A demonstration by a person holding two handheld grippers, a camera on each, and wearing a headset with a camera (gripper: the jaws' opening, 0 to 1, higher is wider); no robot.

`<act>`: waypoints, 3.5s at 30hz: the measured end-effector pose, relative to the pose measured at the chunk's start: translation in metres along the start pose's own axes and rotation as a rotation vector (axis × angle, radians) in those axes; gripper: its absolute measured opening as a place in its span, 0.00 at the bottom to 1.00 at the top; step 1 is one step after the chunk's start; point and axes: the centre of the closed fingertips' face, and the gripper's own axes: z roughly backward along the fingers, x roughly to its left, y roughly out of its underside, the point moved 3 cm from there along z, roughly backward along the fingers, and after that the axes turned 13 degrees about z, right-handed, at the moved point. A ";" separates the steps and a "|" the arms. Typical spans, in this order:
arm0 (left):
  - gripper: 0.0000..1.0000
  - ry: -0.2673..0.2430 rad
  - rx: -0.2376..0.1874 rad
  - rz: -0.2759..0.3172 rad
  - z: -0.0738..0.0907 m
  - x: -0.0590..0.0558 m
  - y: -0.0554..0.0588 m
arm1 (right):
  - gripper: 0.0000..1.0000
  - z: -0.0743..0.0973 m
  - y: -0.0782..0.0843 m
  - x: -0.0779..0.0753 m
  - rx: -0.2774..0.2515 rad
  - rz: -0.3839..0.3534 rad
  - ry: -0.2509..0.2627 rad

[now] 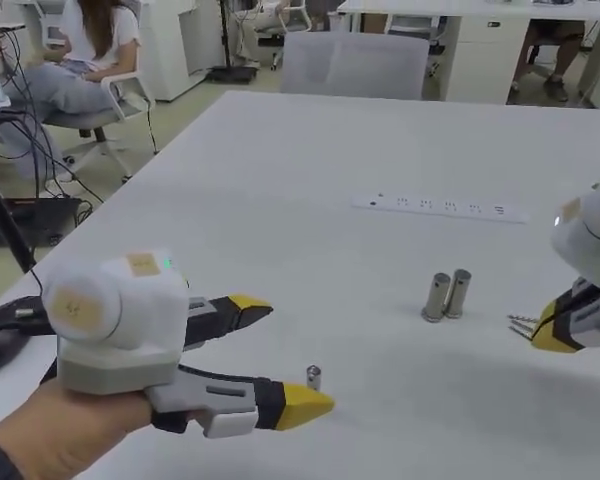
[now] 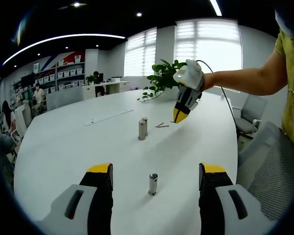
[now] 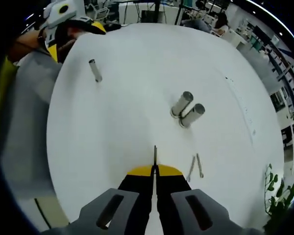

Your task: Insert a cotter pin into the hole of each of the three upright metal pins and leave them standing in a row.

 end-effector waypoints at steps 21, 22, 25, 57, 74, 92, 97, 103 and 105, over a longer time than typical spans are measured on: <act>0.38 0.169 0.005 -0.072 -0.010 -0.047 -0.006 | 0.02 0.024 -0.080 0.059 -0.125 0.151 -0.109; 0.37 0.176 0.008 -0.075 -0.012 -0.049 -0.006 | 0.02 0.025 -0.082 0.061 -0.132 0.157 -0.113; 0.35 0.203 -0.003 -0.069 -0.016 -0.056 -0.010 | 0.02 0.028 -0.090 0.068 -0.135 0.186 -0.123; 0.03 0.301 0.058 -0.163 -0.040 -0.083 -0.008 | 0.02 0.029 -0.125 0.097 -0.148 0.340 -0.191; 0.00 0.337 0.066 -0.157 -0.040 -0.084 -0.007 | 0.02 0.030 -0.123 0.100 -0.155 0.363 -0.192; 0.00 0.359 0.074 -0.151 -0.038 -0.085 -0.005 | 0.04 0.030 -0.124 0.103 -0.186 0.355 -0.201; 0.00 0.370 0.072 -0.148 -0.037 -0.086 -0.005 | 0.09 0.028 -0.120 0.103 -0.187 0.346 -0.212; 0.00 0.403 0.076 -0.159 -0.036 -0.090 -0.002 | 0.12 0.025 -0.117 0.113 -0.225 0.313 -0.298; 0.00 0.410 0.075 -0.166 -0.035 -0.092 -0.002 | 0.12 0.025 -0.116 0.113 -0.232 0.301 -0.313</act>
